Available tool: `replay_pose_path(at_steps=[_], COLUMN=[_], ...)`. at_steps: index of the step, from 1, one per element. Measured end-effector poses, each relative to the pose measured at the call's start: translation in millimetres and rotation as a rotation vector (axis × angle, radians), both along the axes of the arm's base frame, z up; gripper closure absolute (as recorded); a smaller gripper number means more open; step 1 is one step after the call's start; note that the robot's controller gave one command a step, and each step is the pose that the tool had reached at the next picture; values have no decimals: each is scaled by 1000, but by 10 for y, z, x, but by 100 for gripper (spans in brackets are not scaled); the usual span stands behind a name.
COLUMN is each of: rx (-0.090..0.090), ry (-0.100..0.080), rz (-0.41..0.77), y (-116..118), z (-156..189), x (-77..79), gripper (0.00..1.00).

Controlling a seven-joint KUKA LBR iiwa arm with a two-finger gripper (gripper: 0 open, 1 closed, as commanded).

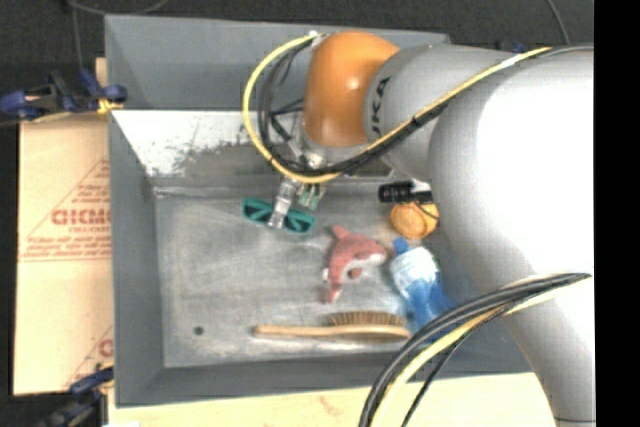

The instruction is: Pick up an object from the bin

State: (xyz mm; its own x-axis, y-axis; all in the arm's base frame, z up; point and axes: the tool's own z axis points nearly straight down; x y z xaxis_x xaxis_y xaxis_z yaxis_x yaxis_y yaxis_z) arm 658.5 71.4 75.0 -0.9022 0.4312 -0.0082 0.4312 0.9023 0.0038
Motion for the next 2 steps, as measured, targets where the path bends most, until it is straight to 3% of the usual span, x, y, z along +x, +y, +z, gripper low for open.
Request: replay_pose_path(at_steps=[1,2], rx=[0,1], ry=[0,2], rz=[1,1], y=[0,-8], z=[1,304], x=[0,17], gripper=[100,100])
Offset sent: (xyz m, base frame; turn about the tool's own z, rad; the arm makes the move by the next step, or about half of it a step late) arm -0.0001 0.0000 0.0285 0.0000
